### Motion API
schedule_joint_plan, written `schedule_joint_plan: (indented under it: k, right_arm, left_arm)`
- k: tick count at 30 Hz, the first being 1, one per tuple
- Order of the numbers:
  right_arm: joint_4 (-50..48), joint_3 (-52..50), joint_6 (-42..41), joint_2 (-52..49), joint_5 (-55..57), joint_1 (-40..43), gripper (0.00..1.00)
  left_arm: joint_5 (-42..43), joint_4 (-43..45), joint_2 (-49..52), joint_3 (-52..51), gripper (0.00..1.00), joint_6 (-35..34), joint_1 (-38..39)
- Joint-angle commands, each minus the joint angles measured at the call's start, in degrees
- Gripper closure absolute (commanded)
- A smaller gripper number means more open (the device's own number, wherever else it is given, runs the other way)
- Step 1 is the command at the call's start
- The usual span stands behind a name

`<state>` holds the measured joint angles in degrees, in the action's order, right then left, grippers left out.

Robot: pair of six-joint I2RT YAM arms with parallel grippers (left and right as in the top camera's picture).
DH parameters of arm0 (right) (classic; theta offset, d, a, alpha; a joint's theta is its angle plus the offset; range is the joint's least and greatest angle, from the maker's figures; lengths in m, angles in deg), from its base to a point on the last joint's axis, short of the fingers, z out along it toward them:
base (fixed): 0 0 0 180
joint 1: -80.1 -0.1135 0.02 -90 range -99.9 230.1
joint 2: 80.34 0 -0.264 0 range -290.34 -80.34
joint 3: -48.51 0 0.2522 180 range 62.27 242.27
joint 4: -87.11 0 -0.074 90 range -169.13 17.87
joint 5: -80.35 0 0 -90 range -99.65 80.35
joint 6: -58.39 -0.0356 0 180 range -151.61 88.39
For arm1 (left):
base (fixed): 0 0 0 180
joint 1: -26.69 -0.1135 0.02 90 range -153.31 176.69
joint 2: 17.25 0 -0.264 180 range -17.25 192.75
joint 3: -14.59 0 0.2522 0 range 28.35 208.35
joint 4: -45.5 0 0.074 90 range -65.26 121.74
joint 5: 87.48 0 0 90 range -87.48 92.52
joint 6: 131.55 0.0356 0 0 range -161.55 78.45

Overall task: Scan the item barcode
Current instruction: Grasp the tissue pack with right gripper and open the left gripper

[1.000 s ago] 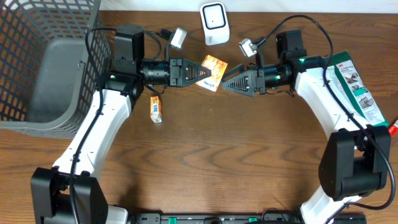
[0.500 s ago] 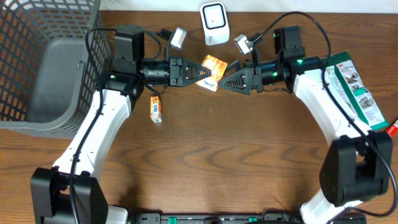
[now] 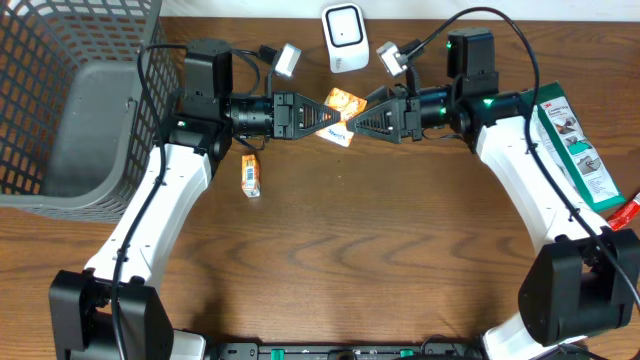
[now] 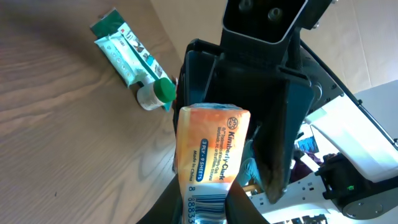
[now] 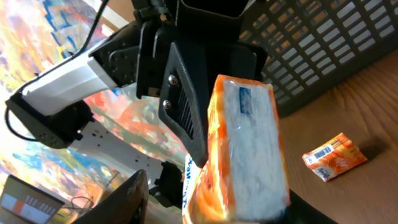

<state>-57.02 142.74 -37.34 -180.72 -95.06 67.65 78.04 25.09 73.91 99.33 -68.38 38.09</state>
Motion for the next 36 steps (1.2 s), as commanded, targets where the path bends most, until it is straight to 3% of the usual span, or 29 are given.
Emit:
schedule_joint_plan:
  k: [1,7,19,23,33,34,36]
  right_arm:
    - [-0.24,0.15,-0.42,0.96,-1.44,-1.97,0.55]
    - [-0.2,0.13,0.26,0.96,-1.33,-1.97,0.64]
    - [0.61,0.11,0.22,0.96,0.07,-1.77,0.7]
    - [0.63,0.11,0.22,0.96,0.24,-1.75,0.79]
    - [4.15,0.11,0.22,0.96,5.66,-1.75,0.8]
    - [4.15,0.11,0.22,0.96,5.66,-1.75,0.81]
    - [4.28,0.11,0.22,0.96,5.68,-1.75,0.86]
  left_arm:
    - [0.07,-0.04,-0.61,0.94,0.86,0.11,0.9]
    - [0.07,-0.02,-0.61,0.94,0.86,0.13,0.9]
    - [-0.13,-0.02,-0.61,0.94,0.86,0.17,0.9]
    - [-0.68,0.22,-0.61,0.94,0.86,0.66,0.9]
    - [-1.44,0.39,-0.61,0.94,0.85,0.63,0.9]
    - [-1.46,0.39,-0.61,0.94,0.83,0.63,0.87]
    - [-1.66,0.39,-0.61,0.94,0.67,0.63,0.79]
